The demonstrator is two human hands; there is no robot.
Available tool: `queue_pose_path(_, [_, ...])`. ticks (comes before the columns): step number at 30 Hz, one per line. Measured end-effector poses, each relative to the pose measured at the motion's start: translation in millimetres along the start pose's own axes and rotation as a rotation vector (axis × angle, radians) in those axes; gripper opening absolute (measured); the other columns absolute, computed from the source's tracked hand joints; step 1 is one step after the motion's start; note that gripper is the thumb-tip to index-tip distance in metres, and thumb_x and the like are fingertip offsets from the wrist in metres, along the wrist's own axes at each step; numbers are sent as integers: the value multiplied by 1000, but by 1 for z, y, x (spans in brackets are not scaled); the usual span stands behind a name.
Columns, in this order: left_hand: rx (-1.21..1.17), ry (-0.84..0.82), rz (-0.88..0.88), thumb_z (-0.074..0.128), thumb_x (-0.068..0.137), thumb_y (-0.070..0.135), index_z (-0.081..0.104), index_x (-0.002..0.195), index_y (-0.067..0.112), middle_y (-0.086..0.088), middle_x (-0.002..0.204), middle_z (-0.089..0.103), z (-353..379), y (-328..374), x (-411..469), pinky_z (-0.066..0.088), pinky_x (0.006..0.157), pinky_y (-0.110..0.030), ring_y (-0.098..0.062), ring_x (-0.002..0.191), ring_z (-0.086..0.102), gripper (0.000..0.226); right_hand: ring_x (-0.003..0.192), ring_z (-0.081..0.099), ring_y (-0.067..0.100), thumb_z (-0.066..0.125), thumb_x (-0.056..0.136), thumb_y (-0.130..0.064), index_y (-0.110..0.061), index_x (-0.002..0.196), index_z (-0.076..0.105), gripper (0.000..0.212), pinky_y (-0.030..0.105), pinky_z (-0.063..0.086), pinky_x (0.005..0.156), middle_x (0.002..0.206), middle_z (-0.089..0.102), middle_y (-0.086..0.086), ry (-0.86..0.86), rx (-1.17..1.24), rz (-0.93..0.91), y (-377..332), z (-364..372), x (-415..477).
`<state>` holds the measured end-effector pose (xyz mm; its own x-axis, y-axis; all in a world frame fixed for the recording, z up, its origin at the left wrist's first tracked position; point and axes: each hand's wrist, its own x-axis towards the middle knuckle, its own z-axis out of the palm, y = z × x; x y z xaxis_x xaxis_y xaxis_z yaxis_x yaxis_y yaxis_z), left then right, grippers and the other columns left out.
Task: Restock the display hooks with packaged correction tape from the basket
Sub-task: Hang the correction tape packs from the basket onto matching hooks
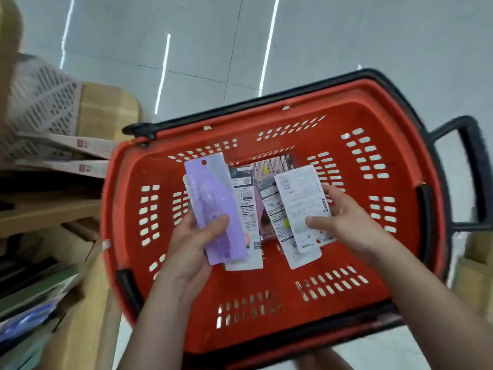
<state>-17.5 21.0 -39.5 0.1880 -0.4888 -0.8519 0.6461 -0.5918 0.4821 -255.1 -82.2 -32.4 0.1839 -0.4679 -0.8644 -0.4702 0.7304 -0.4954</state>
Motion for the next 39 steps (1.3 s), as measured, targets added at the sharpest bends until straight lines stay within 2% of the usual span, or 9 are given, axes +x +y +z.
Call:
queue_pose_path(4, [-266, -174, -57, 100, 41, 31, 58, 133, 9, -16, 131, 64, 20, 36, -73, 58, 85, -49, -33, 119, 62, 105, 107, 70, 25, 64, 86, 12, -28, 130, 54, 61, 51, 54, 94, 116, 73, 4, -113, 100, -102, -45, 4, -72])
queue_pose_path(14, [-234, -144, 124, 78, 72, 22, 53, 136, 6, -18, 131, 63, 51, 93, -173, 40, 109, -58, -39, 124, 57, 70, 82, 73, 22, 57, 88, 13, -26, 133, 54, 59, 33, 58, 66, 106, 75, 10, -188, 197, -186, -127, 58, -171])
queue_pose_path(18, [-2, 1, 213, 89, 59, 32, 58, 129, 18, -6, 125, 68, 54, 99, -189, 49, 102, -53, -28, 117, 64, 78, 95, 74, 24, 61, 93, 1, -27, 130, 58, 46, 52, 58, 88, 110, 75, 2, -32, 51, -275, -144, 65, -194])
queue_pose_path(23, [59, -25, 249, 76, 76, 37, 51, 137, 25, 5, 123, 69, 65, 113, -238, 55, 87, -25, -12, 112, 67, 67, 114, 63, -1, 54, 101, -22, -38, 136, 50, 39, 36, 47, 107, 124, 66, -20, -28, -46, -332, -162, 79, -247])
queue_pose_path(28, [40, 67, 335, 77, 78, 31, 58, 129, 23, 2, 116, 72, 65, 148, -292, 54, 94, -36, -17, 109, 68, 55, 117, 61, -2, 53, 96, 2, -52, 149, 20, 83, 27, 49, 102, 133, 58, -24, 44, -138, -497, -187, 83, -300])
queue_pose_path(30, [5, 86, 341, 74, 84, 26, 62, 122, 23, 2, 111, 73, 63, 163, -314, 53, 97, -41, -20, 108, 68, 40, 116, 55, -12, 50, 96, 5, -57, 140, 34, 78, 15, 44, 100, 131, 52, -37, 93, -250, -590, -200, 80, -320])
queue_pose_path(33, [-71, 26, 329, 73, 79, 28, 64, 123, 22, -5, 116, 72, 65, 182, -349, 49, 102, -51, -28, 111, 67, 45, 113, 59, -1, 48, 96, 6, -47, 115, 62, 57, 24, 47, 100, 129, 62, -14, 150, -318, -672, -220, 79, -350])
queue_pose_path(37, [-193, 3, 411, 70, 76, 20, 65, 119, 15, -7, 113, 73, 66, 201, -399, 57, 90, -39, -24, 101, 69, 44, 98, 67, -6, 46, 91, 11, -29, 106, 74, 51, 11, 52, 74, 120, 68, -15, -97, -14, -566, -251, 69, -398])
queue_pose_path(39, [-240, -10, 468, 75, 76, 13, 62, 125, 15, -4, 112, 73, 65, 208, -424, 59, 81, -31, -18, 97, 70, 51, 108, 68, 7, 51, 85, 2, -31, 108, 77, 47, 24, 57, 82, 123, 69, -12, -270, 39, -510, -263, 55, -415])
